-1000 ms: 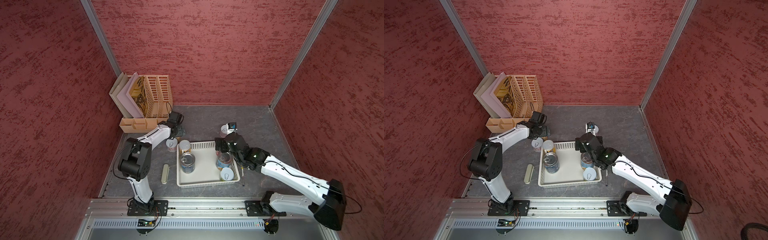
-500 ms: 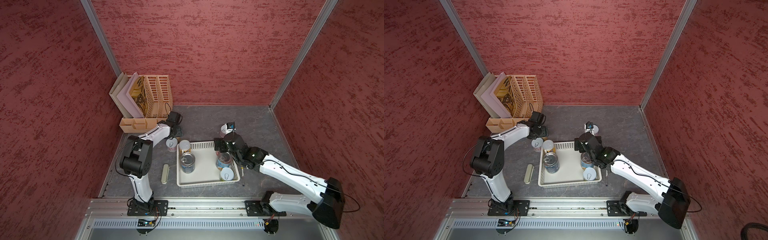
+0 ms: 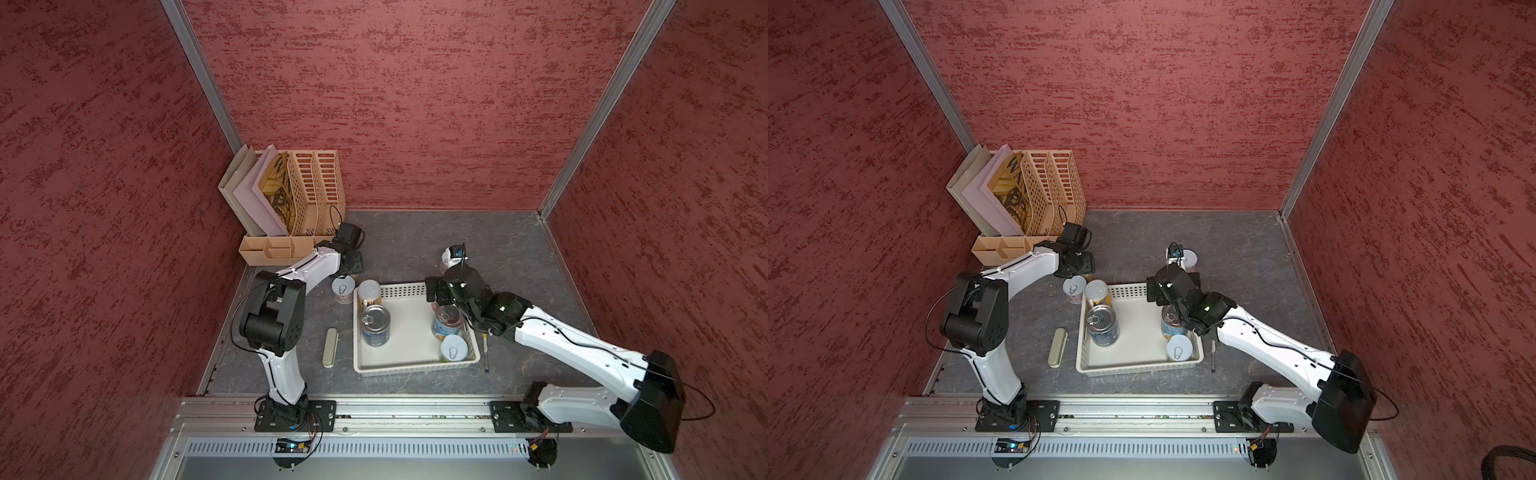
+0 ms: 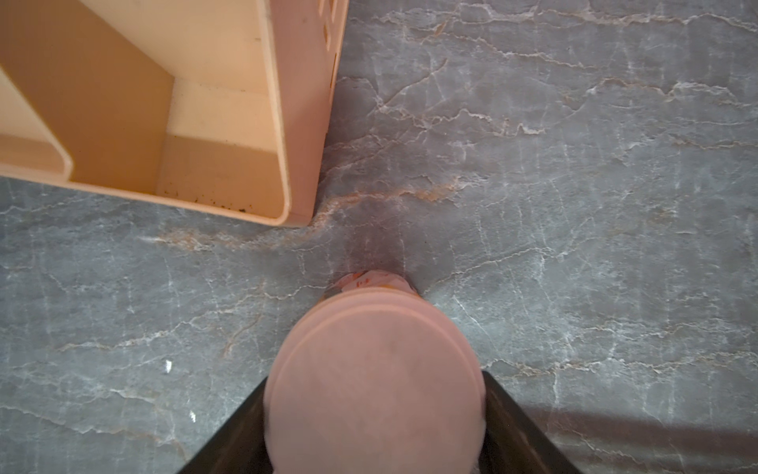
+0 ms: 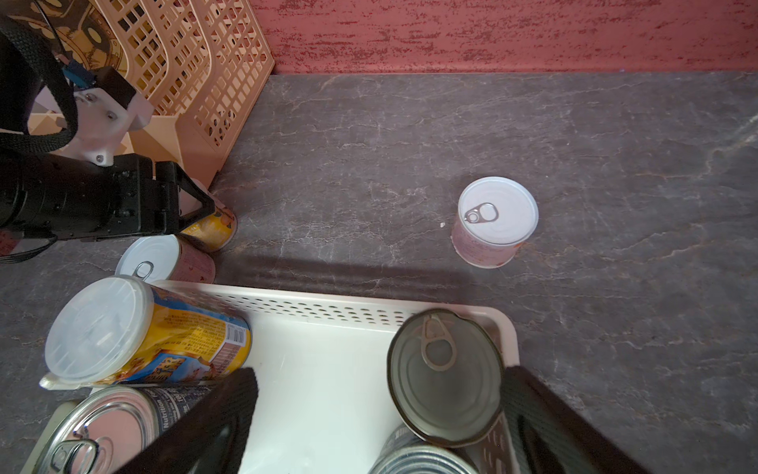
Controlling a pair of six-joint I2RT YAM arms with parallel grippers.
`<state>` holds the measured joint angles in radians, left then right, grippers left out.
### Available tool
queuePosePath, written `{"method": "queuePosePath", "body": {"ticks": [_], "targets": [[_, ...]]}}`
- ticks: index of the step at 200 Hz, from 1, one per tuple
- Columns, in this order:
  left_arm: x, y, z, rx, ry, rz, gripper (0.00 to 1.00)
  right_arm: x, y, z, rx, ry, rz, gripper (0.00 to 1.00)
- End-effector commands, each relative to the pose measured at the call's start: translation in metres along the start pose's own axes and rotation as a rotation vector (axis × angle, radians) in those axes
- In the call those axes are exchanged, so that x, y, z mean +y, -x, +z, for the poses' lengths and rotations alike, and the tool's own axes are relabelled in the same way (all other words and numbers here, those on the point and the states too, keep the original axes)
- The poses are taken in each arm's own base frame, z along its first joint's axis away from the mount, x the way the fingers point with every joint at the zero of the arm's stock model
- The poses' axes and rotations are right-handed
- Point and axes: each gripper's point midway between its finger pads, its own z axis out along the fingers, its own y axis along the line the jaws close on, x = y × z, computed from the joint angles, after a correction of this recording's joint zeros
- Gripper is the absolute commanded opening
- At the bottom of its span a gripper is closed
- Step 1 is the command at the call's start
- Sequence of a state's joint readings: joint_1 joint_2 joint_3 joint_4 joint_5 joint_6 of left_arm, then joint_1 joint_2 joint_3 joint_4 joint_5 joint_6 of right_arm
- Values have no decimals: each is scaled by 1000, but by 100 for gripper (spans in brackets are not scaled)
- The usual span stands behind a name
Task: Put the canned food in the basket
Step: Pick up the canned food from the center of the board.
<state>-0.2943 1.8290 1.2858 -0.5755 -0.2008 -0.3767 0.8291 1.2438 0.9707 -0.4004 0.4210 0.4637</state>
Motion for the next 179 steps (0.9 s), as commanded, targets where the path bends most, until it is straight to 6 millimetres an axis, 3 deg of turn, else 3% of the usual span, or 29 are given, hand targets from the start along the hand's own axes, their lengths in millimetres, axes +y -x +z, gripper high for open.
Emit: {"method": "queuePosePath", "body": {"ticks": [1,27,73,179], "targets": [[8,13,-29,-91,24,-26,57,5,10,-2,-10,19,11,98],[10,19,-50,-153,-9,-55,51,6,9,0,-3,18,8,98],[12,20,-67,-192,-32,-81,49,6,7,2,5,16,5,98],[-19,15,-139,-320,-132,-18,45,5,7,4,1,7,4,98]]}}
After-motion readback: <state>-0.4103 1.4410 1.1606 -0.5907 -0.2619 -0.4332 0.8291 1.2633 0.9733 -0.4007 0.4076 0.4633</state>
